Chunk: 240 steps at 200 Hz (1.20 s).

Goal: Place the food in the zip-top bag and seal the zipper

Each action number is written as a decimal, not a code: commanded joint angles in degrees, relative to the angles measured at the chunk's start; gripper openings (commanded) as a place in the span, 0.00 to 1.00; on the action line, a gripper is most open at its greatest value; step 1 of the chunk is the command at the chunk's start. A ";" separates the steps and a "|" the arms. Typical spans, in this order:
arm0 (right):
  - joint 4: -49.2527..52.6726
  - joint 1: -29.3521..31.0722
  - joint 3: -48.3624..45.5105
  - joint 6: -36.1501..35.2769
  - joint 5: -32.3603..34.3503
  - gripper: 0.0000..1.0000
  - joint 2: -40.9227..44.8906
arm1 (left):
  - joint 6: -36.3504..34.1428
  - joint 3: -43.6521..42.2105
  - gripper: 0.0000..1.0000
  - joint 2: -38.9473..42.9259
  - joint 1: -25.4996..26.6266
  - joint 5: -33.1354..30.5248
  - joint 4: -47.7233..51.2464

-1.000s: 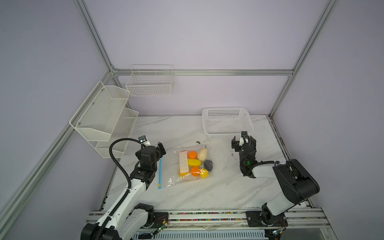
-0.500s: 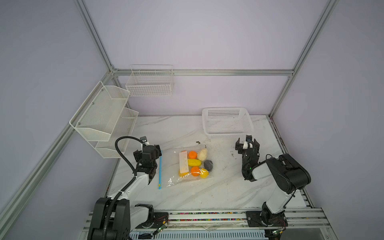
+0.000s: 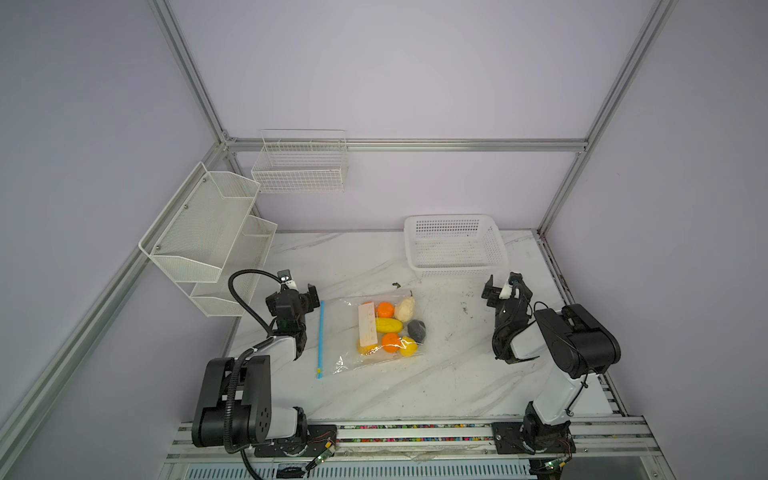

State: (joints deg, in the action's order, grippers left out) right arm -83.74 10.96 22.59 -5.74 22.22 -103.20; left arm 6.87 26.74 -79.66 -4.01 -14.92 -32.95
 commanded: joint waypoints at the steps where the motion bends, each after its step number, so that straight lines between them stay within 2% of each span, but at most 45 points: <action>1: -3.08 -0.43 0.00 1.64 -1.21 0.95 0.10 | 0.91 -2.81 0.99 -0.84 -1.26 4.89 -9.10; 19: -2.52 -0.53 0.51 1.59 -1.59 0.95 -0.07 | 0.77 -3.19 0.98 -3.44 -1.56 6.11 -10.40; 84: 1.92 -1.87 2.35 2.23 -4.34 0.97 0.46 | -0.16 -4.02 1.00 -3.33 -1.62 8.65 -11.71; 108: 1.76 -1.87 2.24 2.08 -4.29 0.97 0.50 | -1.61 -6.19 1.00 -4.36 -1.62 10.76 -16.88; 138: 1.83 -1.86 2.23 2.14 -4.22 0.97 0.50 | -1.56 -7.94 1.00 -7.35 -1.61 10.17 -22.85; 203: 1.98 -1.91 2.32 2.27 -4.42 0.97 0.45 | -2.62 -6.53 1.00 -9.13 -1.02 10.11 -21.91; 240: 4.97 -3.06 3.62 2.92 -7.75 0.97 0.57 | -2.94 -5.84 1.00 -9.29 -0.41 8.86 -20.93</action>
State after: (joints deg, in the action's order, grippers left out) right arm -79.92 8.93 24.80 -3.81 16.60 -103.20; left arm 5.28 20.49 -88.84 -5.02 -4.97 -50.76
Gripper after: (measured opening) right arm 0.974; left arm 0.998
